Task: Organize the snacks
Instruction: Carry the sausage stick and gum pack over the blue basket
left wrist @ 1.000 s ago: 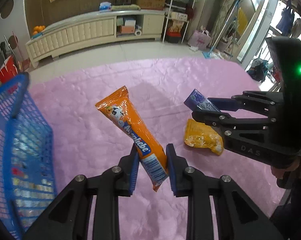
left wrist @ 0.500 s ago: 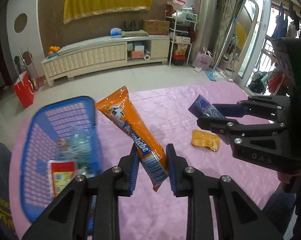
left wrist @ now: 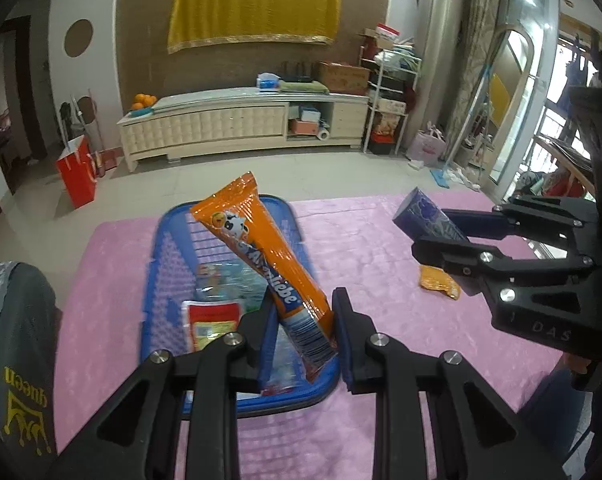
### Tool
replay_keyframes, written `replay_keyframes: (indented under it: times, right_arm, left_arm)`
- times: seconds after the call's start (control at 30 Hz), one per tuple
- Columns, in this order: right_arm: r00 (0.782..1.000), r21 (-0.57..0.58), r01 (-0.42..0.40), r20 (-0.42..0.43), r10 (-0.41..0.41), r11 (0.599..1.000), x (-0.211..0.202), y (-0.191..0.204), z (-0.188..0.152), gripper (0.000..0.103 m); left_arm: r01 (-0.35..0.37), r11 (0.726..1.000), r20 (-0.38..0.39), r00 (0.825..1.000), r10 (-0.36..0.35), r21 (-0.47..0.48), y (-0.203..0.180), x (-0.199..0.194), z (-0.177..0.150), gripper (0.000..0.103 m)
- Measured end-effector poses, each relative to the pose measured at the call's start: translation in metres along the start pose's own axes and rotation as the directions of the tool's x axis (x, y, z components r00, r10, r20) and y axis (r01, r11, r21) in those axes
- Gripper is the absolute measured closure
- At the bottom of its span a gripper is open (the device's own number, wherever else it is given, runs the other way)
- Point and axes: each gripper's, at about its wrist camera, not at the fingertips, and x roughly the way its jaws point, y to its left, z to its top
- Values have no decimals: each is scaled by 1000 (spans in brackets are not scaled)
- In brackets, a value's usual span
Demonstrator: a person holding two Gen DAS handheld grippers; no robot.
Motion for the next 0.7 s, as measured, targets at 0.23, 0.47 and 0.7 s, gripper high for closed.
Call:
replay_keyframes:
  times: [0.23,0.47,0.7]
  right_arm:
    - [999,-23,-38,-26,37,999,30,27,18,66]
    - [995,-42,-53,-88,49,998,71,47,26,66]
    - [986,-58,-61,-159,51,996,111,55,26,66]
  left_arm:
    - [-23,999,-17,1000,22,-27,41,-2,-7,79]
    - [-22,999,-72,997,18,-43,69,22,-20,79]
    - [0,999,-128,992,-5,-38,81,55,-27,79]
